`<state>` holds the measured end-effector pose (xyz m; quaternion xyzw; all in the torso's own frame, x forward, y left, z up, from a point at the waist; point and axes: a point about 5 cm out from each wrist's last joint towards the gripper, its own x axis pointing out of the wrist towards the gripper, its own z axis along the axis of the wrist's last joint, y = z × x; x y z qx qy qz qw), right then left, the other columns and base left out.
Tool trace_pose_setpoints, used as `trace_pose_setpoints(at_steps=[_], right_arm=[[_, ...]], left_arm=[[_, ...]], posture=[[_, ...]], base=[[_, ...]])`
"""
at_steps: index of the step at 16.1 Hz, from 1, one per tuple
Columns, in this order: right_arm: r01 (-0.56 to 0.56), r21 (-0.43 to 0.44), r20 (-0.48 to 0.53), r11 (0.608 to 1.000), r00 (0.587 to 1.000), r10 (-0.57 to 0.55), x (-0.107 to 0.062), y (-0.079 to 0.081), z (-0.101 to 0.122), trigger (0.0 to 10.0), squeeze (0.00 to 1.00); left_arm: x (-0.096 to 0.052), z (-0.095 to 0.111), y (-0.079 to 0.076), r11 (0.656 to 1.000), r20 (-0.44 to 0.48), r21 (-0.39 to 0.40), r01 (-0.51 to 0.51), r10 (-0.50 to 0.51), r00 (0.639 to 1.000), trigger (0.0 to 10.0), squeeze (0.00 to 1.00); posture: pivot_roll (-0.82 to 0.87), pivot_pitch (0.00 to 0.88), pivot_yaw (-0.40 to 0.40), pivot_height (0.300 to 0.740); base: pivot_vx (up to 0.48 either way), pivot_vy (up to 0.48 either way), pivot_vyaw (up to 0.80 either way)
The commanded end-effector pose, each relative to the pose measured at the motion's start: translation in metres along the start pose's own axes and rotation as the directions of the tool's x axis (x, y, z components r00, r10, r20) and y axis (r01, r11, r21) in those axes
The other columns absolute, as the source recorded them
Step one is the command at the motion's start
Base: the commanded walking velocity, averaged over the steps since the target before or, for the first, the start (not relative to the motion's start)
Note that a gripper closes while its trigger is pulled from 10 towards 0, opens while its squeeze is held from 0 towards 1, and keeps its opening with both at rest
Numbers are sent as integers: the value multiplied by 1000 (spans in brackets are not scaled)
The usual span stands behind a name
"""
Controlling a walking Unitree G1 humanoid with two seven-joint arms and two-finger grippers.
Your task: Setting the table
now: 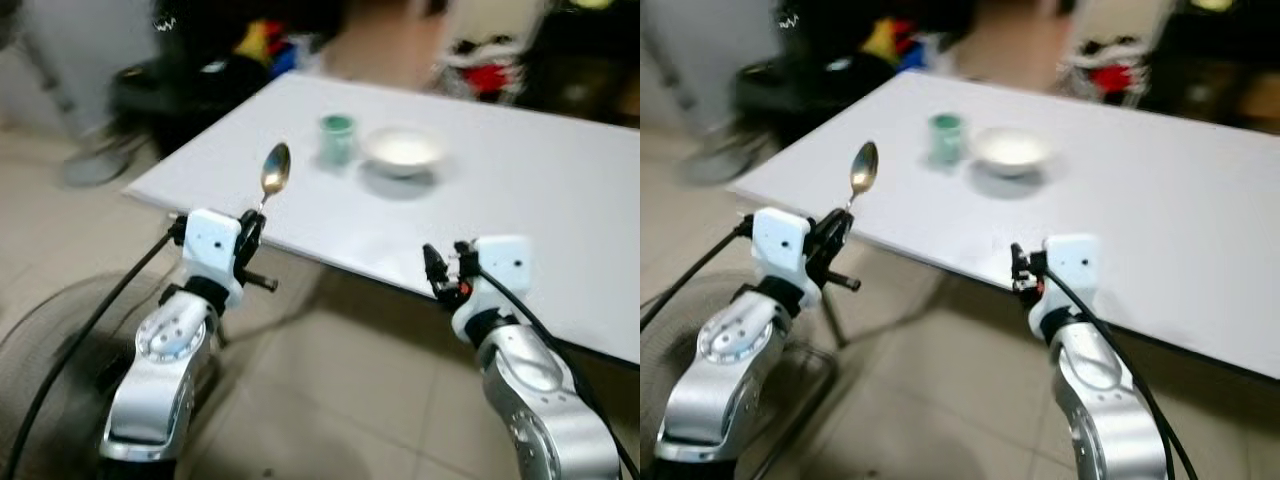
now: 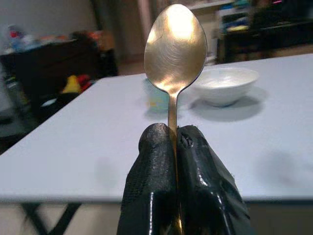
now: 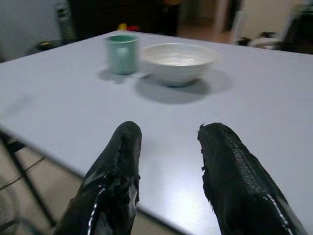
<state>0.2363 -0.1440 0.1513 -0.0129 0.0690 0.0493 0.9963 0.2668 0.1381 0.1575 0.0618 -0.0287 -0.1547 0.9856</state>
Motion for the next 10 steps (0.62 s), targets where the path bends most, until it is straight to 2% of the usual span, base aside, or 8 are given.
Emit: trace_pose_setpoints(at_steps=[1,10], right_arm=[[18,-9,8,1000,1000,-18,-1,-5,2,10000,0],[23,-3,13,1000,1000,-22,-1,-5,3,10000,0]], left_arm=[[3,6,-7,1000,28,-9,26,-26,999,10000,0],[7,6,-6,1000,27,-12,27,-27,999,10000,0]], posture=[[68,0,59,740],[59,0,71,740]], base=[[304,0,-800],[299,0,-778]])
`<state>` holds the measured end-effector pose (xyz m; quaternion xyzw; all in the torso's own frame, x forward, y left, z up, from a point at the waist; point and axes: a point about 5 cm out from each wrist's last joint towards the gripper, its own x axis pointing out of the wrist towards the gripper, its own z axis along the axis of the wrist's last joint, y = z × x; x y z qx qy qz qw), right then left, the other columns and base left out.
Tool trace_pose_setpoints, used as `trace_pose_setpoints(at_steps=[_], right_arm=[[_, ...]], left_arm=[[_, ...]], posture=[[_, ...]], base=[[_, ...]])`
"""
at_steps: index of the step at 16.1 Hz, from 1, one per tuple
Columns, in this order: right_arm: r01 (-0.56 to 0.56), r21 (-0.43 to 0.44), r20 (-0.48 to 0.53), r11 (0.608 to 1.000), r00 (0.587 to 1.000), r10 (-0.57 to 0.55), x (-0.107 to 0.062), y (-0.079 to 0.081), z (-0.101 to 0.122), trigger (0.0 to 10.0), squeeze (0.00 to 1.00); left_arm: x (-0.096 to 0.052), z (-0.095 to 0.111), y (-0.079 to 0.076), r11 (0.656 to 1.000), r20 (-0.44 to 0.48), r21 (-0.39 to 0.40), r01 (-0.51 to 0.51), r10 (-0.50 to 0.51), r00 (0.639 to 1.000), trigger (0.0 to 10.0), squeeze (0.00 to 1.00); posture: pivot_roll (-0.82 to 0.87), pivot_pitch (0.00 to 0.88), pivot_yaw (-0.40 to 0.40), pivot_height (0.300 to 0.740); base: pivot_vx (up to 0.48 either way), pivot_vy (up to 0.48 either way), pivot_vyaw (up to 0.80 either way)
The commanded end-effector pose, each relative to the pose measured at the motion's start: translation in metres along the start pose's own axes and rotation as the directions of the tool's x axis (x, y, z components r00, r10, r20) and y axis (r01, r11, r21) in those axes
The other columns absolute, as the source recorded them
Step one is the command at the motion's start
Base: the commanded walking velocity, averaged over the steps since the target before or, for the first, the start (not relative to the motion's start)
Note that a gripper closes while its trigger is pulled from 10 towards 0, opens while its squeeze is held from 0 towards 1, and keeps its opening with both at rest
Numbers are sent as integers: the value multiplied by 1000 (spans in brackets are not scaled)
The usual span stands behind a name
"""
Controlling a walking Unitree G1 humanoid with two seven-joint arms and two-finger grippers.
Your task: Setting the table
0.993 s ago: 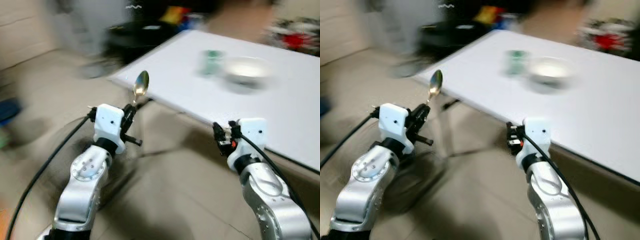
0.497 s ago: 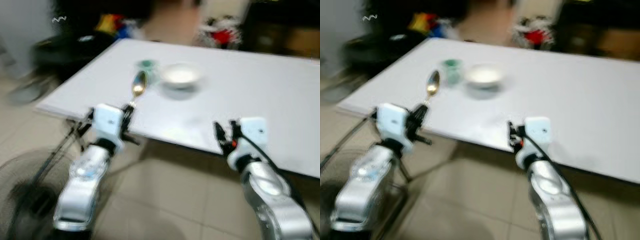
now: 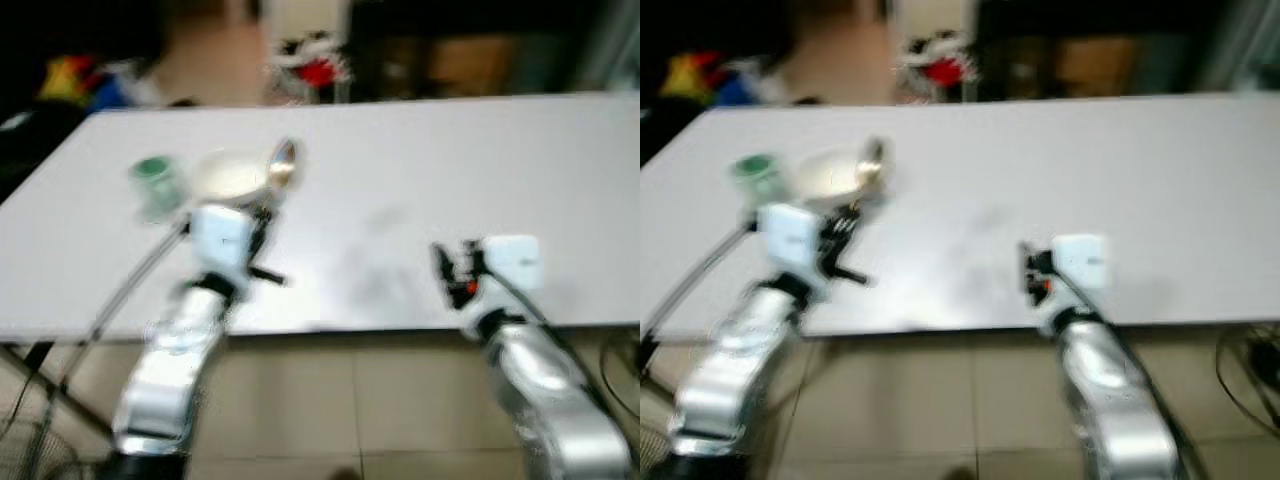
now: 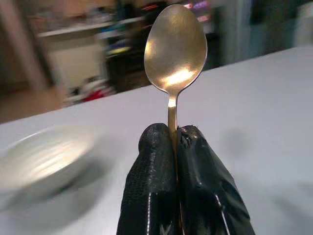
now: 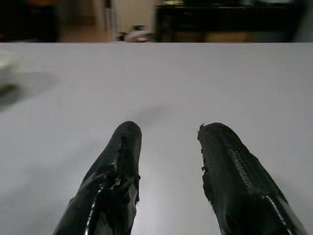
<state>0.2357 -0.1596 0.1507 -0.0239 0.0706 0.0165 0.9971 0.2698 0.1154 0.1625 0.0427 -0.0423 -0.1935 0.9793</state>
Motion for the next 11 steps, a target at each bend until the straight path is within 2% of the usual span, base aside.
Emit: trace_pose_setpoints(at_steps=[1,5,11], right_arm=[[-55,12,20,998,998,54,1,11,4,10000,0],[-95,-4,10,995,995,95,0,16,3,10000,0],[-94,3,8,996,996,94,0,17,2,10000,0]], left_arm=[[-5,-2,14,998,-13,22,-56,56,998,10000,0],[-5,-5,17,995,-25,28,-92,93,995,10000,0],[-4,-5,19,995,-30,36,-88,89,996,10000,0]], posture=[[55,0,73,740],[57,0,74,740],[56,0,83,740]], base=[[289,0,0],[0,0,0],[0,357,0]])
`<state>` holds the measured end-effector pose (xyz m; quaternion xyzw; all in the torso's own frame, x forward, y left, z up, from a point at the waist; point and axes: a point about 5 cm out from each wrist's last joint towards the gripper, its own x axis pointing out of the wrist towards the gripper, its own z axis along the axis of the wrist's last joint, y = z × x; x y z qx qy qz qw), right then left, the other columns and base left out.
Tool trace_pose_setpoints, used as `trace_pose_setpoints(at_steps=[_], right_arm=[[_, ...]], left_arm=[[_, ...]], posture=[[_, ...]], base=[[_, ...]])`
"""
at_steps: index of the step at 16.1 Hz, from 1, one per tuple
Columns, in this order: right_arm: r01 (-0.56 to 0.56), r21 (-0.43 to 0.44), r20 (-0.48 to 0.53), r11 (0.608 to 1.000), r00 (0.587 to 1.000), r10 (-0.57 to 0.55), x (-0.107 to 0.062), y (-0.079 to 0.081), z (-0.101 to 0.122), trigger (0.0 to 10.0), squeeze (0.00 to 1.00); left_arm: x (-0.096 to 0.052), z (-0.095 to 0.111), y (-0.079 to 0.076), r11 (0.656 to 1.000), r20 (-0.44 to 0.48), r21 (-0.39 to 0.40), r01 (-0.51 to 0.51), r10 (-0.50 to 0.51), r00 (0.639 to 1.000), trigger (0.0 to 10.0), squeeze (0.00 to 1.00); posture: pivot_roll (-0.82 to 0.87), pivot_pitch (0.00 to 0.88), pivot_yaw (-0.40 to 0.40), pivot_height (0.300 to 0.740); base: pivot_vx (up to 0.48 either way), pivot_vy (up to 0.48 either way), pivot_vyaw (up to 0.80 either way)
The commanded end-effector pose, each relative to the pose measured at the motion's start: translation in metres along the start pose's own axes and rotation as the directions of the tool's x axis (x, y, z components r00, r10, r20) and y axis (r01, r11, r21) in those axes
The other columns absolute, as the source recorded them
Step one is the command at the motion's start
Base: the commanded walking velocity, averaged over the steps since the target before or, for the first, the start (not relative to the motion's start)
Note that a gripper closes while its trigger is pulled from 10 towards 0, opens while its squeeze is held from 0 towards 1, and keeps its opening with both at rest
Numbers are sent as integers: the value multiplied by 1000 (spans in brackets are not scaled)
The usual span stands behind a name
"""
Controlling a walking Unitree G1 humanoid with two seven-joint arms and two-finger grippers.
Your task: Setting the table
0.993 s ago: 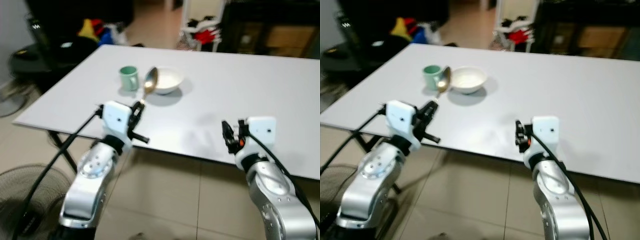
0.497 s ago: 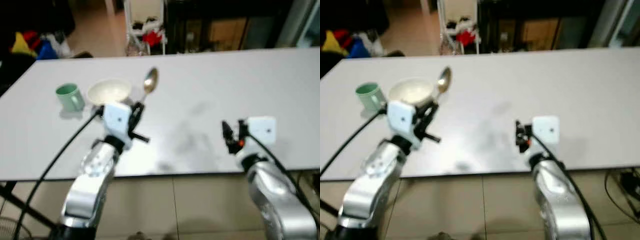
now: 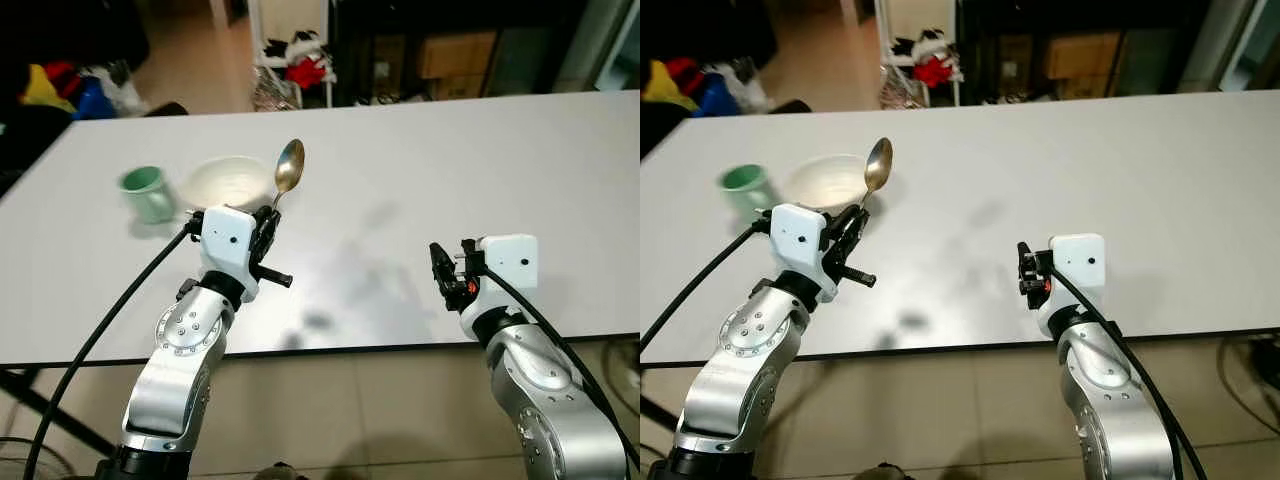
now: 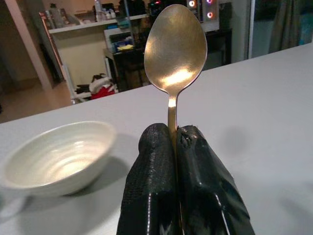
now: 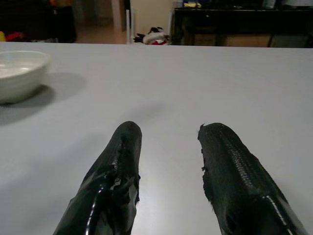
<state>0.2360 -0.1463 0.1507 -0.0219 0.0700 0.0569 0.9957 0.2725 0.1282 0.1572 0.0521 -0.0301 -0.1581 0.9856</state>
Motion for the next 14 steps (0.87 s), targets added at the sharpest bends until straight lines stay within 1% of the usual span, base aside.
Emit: trace_pose_setpoints(at_steps=[1,14], right_arm=[[-14,6,5,1000,1000,14,0,4,1,10000,0],[-19,13,7,1000,1000,19,2,5,1,10000,0]], left_arm=[[-1,2,6,1000,-1,20,-17,17,1000,10000,0],[-1,2,8,1000,-5,26,-9,9,1000,10000,0]], posture=[[56,0,83,740],[65,0,83,740]], base=[[0,382,0],[0,385,0]])
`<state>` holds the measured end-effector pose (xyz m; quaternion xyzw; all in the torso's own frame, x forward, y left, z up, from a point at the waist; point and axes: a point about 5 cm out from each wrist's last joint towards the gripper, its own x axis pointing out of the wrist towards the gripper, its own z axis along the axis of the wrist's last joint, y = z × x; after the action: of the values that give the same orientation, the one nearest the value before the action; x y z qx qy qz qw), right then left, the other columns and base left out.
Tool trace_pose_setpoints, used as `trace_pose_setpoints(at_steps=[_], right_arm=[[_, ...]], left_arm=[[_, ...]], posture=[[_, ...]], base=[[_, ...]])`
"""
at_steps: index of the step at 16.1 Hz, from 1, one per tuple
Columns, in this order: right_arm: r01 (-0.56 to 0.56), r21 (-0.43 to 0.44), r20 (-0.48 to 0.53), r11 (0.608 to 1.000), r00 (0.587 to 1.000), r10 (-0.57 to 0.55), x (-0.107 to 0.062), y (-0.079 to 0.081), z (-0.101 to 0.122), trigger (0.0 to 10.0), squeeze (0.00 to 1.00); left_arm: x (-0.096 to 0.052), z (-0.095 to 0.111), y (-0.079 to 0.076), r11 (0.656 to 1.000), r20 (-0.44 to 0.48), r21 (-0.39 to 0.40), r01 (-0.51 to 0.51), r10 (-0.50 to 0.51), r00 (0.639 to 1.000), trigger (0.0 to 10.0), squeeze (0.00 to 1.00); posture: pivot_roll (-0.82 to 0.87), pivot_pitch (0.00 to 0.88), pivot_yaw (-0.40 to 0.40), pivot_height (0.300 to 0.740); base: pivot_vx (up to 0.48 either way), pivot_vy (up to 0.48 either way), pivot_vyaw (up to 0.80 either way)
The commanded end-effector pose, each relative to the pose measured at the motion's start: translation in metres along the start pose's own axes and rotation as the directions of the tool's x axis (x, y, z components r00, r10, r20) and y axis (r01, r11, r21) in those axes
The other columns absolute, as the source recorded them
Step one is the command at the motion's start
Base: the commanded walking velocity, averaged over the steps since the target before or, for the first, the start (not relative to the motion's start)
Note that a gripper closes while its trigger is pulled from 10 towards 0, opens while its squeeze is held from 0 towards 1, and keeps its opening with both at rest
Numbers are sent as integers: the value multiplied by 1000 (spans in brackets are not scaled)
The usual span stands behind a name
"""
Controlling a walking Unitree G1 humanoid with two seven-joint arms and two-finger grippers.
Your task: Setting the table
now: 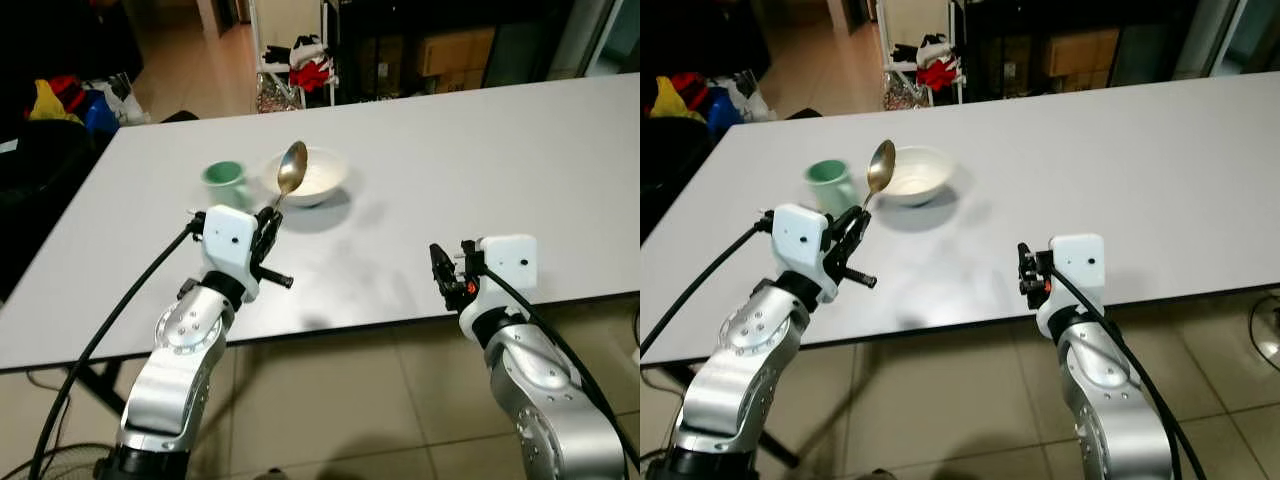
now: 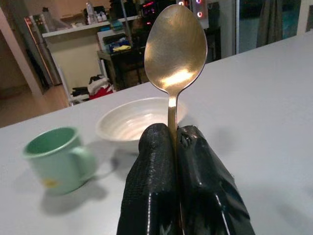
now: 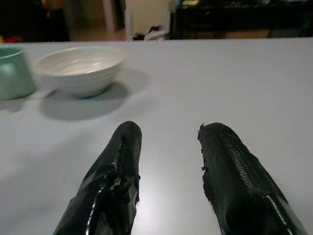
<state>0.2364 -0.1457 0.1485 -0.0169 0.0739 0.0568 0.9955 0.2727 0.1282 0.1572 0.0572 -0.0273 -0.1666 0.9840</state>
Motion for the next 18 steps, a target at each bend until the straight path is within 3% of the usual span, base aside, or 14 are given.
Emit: trace_pose_setpoints(at_steps=[1,4,5,9,16,18], right_arm=[[-18,2,14,1000,1000,18,1,4,3,10000,0],[-22,1,14,1000,1000,22,1,5,3,10000,0],[-22,2,14,1000,1000,22,1,5,3,10000,0],[-21,3,13,1000,1000,21,1,5,2,10000,0],[-46,3,-11,999,999,46,0,6,-3,10000,0],[-75,-47,-37,996,997,74,-1,8,-6,10000,0]], left_arm=[[-1,2,8,1000,1,17,-27,27,1000,10000,0],[-1,2,8,1000,2,17,-26,26,1000,10000,0],[-1,4,6,998,7,54,-14,14,1000,10000,0],[-1,4,6,999,9,52,-12,12,1000,10000,0],[-8,-9,1,997,-54,74,29,-25,998,10000,0],[-6,-14,0,996,-82,86,20,-13,997,10000,0]], posture=[[65,0,83,740],[67,0,82,740],[67,0,82,740],[66,0,83,740],[63,0,84,740],[64,0,83,740]], base=[[0,386,0],[0,376,0],[0,0,0],[0,-480,0],[0,0,0],[287,0,0]])
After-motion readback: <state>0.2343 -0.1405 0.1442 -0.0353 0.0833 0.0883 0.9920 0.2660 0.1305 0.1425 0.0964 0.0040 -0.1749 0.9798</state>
